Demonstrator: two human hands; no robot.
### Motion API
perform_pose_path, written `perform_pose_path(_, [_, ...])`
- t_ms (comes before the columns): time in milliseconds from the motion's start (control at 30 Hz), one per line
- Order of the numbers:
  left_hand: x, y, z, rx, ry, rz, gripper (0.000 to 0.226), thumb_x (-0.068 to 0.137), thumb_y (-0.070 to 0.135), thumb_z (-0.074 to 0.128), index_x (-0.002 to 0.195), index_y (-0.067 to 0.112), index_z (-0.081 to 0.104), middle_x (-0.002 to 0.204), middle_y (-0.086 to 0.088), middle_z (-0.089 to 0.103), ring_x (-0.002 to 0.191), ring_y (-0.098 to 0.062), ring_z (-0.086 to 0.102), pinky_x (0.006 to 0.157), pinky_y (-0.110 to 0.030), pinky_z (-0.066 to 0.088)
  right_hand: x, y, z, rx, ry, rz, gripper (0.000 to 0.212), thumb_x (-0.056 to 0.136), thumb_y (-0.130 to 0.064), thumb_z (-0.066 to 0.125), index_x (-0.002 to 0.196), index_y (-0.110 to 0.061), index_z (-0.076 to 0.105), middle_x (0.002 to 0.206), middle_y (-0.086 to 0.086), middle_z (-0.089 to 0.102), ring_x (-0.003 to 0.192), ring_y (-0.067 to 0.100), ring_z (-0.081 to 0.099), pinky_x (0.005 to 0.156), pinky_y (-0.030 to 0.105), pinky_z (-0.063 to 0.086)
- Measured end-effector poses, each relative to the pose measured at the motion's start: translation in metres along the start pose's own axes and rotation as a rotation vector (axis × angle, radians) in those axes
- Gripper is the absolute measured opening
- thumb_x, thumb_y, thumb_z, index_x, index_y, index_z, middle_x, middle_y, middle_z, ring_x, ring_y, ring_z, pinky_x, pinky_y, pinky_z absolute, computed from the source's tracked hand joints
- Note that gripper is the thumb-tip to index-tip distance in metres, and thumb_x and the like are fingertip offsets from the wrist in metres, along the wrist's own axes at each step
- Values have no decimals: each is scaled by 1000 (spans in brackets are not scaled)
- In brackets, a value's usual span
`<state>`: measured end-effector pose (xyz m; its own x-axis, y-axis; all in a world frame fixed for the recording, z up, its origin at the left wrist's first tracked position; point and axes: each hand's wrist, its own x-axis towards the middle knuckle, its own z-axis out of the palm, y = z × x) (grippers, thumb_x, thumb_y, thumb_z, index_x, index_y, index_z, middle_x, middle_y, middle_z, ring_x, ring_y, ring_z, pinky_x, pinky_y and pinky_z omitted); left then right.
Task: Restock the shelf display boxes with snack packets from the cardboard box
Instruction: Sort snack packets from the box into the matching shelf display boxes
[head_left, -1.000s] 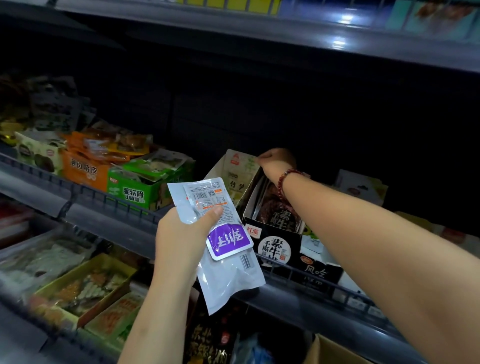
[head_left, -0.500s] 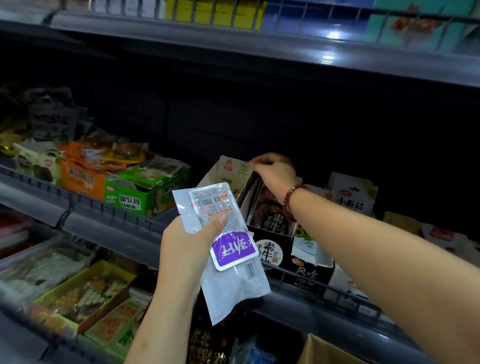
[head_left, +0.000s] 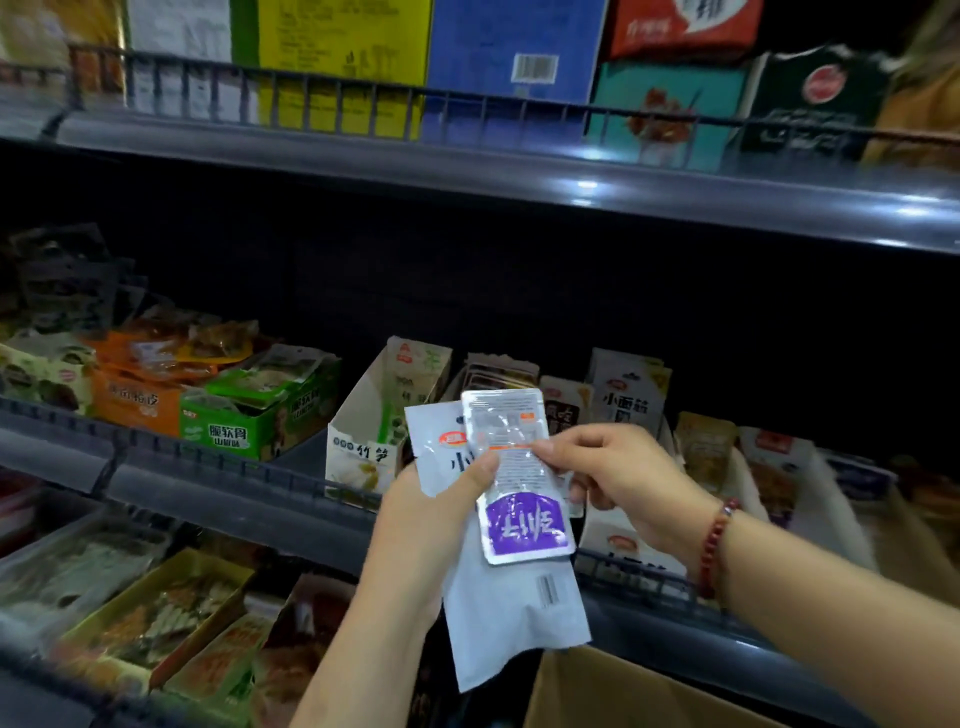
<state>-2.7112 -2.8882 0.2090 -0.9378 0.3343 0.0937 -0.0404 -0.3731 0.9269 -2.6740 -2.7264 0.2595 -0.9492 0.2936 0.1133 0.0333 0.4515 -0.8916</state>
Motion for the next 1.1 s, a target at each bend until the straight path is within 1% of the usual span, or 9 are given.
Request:
perform_pose_path(167, [-20, -4, 31, -88, -13, -219, 21, 98, 18, 55, 111, 5, 64, 96, -14, 75, 89, -33, 70, 79, -43, 55, -31, 4, -51, 177, 100, 197, 17, 89, -23, 66, 90, -6, 66, 74, 8, 67, 45, 7, 58, 34, 14, 28])
perform_pose_path(333, [-47, -7, 62, -113, -8, -299, 13, 96, 17, 57, 97, 7, 66, 87, -13, 76, 81, -30, 70, 71, -40, 55, -85, 7, -92, 291, 239, 122, 19, 88, -25, 64, 95, -7, 65, 84, 11, 74, 70, 21, 73, 46, 21, 54])
perform_pose_path(500, [-72, -7, 96, -171, -56, -362, 18, 98, 19, 54, 103, 5, 64, 92, -15, 74, 88, -31, 68, 77, -45, 54, -126, 22, -120, 198, 256, 19, 12, 85, -24, 64, 89, -17, 73, 88, -1, 75, 81, 10, 72, 67, 18, 56])
perform_pose_path(633, [-85, -7, 122, -227, -116, -394, 20, 96, 21, 55, 102, 3, 64, 87, -13, 75, 84, -27, 69, 73, -43, 55, -151, 39, -130, -10, 282, -6, 7, 83, -27, 69, 82, -28, 76, 78, -18, 72, 78, -4, 66, 61, 7, 49])
perform_pose_path(700, [-90, -10, 133, -187, -156, -389, 18, 94, 17, 57, 104, 3, 63, 88, -13, 75, 81, -25, 71, 69, -40, 57, -159, 48, -133, -49, 334, -16, 7, 81, -21, 73, 81, -28, 75, 81, -18, 71, 82, -1, 66, 65, 12, 52])
perform_pose_path(800, [-96, -24, 150, -107, -215, -373, 25, 89, 2, 60, 114, 0, 62, 102, -17, 73, 93, -31, 69, 78, -42, 56, -166, 63, -138, 18, 382, -14, 11, 75, -15, 78, 78, -24, 74, 88, -9, 72, 88, 9, 68, 74, 28, 59])
perform_pose_path(867, [-98, -34, 163, -77, -243, -382, 31, 85, -8, 60, 116, -2, 61, 107, -21, 71, 100, -39, 67, 86, -48, 53, -167, 73, -145, 14, 411, -11, 19, 74, -15, 79, 89, -23, 71, 101, -5, 67, 94, 11, 65, 74, 28, 59])
perform_pose_path(1000, [-94, -53, 191, -20, -264, -391, 29, 81, -12, 64, 106, 1, 65, 102, -18, 73, 96, -39, 68, 86, -50, 54, -161, 87, -174, 106, 423, 76, 70, 78, -15, 75, 139, -23, 41, 124, -7, 53, 93, 5, 61, 63, 18, 54])
perform_pose_path(1100, [-88, -66, 211, 7, -280, -406, 33, 78, -8, 69, 108, 3, 65, 103, -17, 73, 94, -36, 70, 89, -52, 53, -145, 103, -203, 219, 404, 170, 67, 80, -8, 74, 138, -13, 42, 116, -1, 58, 82, 2, 59, 52, 10, 46])
